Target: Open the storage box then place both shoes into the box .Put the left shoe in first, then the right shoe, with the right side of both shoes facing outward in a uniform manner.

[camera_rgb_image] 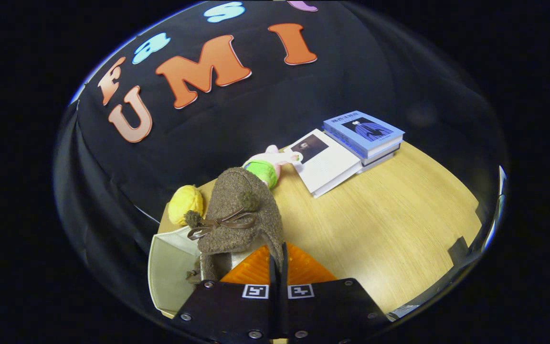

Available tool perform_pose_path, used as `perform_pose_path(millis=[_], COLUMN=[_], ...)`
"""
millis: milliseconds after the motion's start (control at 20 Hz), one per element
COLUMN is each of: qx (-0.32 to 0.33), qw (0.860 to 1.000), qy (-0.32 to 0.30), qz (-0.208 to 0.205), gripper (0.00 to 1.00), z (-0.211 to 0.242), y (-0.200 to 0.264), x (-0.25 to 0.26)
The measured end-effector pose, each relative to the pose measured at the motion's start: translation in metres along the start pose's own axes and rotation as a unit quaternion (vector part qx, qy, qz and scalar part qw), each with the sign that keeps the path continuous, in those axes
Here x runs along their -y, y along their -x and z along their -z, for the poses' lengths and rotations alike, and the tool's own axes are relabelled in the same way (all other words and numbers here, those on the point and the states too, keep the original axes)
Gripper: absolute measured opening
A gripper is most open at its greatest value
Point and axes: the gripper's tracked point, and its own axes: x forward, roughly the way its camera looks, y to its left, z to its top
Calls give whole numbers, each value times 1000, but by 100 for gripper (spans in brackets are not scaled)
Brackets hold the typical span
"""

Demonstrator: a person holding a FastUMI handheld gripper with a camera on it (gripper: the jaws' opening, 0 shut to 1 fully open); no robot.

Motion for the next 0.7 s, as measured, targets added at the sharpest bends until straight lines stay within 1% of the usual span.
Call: perform_pose_path(millis=[150, 250, 500, 700], qx=[-5, -10, -40, -56], qw=[999, 999, 997, 997], qy=[-11, -5, 5, 30], qz=[-34, -47, -59, -43], gripper=[0, 0, 0, 0], z=[6, 14, 48, 70], y=[11, 19, 11, 0], x=[-46, -68, -100, -108])
